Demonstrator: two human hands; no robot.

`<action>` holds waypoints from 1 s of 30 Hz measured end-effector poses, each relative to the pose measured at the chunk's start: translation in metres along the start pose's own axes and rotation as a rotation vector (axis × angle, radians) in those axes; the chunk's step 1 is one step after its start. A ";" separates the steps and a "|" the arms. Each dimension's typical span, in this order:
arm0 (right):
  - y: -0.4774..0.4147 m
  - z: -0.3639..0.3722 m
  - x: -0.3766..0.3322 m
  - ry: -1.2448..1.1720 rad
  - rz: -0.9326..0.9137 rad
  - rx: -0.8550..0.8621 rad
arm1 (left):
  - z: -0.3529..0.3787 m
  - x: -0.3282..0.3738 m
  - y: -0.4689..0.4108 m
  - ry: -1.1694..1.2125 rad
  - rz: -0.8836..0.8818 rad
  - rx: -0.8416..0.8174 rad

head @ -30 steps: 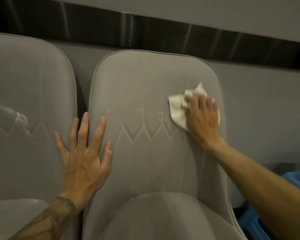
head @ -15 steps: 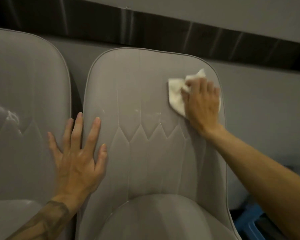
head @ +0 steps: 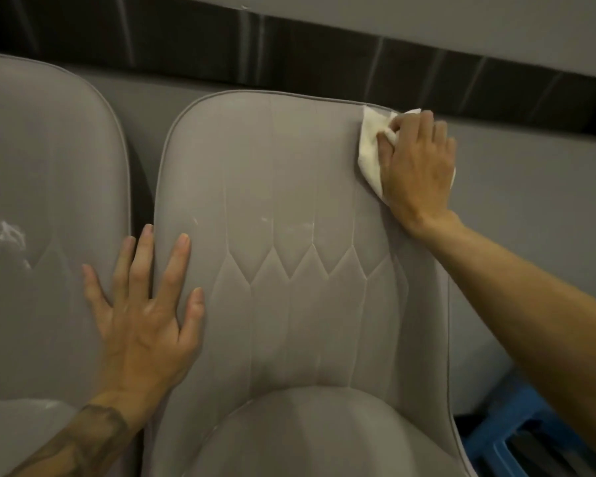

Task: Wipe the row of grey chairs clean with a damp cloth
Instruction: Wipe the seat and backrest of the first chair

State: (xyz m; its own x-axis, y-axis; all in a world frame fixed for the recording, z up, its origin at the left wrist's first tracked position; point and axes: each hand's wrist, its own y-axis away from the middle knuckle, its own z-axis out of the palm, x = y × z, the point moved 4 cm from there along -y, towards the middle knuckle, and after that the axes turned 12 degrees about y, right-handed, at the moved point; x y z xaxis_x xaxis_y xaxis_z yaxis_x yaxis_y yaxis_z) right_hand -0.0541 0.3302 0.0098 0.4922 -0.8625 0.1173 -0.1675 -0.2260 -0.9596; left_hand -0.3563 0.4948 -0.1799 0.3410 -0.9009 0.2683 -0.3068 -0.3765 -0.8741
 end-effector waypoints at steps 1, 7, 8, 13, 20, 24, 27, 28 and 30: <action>0.006 -0.001 -0.002 0.010 0.021 0.008 | 0.000 0.001 0.000 0.001 0.000 0.000; 0.179 -0.011 -0.004 0.073 -0.504 0.030 | 0.001 -0.002 0.000 0.010 -0.015 -0.032; 0.201 -0.013 -0.004 0.087 -0.629 0.033 | 0.000 -0.001 0.000 0.013 -0.017 -0.035; 0.135 -0.011 0.000 0.047 -0.556 0.089 | 0.000 0.000 0.000 0.017 -0.019 -0.032; 0.179 -0.005 -0.017 -0.008 -0.343 0.028 | 0.000 0.001 0.000 0.009 -0.024 -0.027; 0.296 -0.008 -0.022 -0.001 -0.754 -0.087 | 0.000 0.000 0.000 0.013 -0.032 -0.026; 0.273 -0.006 -0.021 -0.028 -0.721 -0.019 | 0.000 0.001 0.001 0.011 -0.031 -0.029; 0.249 -0.005 -0.021 -0.031 -0.640 0.027 | -0.001 0.002 0.001 0.010 -0.027 -0.025; 0.202 -0.001 -0.019 -0.055 -0.434 0.080 | -0.001 0.001 0.001 0.007 -0.024 -0.018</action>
State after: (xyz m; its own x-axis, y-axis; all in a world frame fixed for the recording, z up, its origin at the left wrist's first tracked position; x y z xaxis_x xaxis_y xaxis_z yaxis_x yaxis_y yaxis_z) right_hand -0.0980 0.3011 -0.1862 0.5473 -0.6700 0.5016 0.1302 -0.5239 -0.8418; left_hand -0.3566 0.4931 -0.1799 0.3423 -0.8931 0.2920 -0.3142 -0.4017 -0.8602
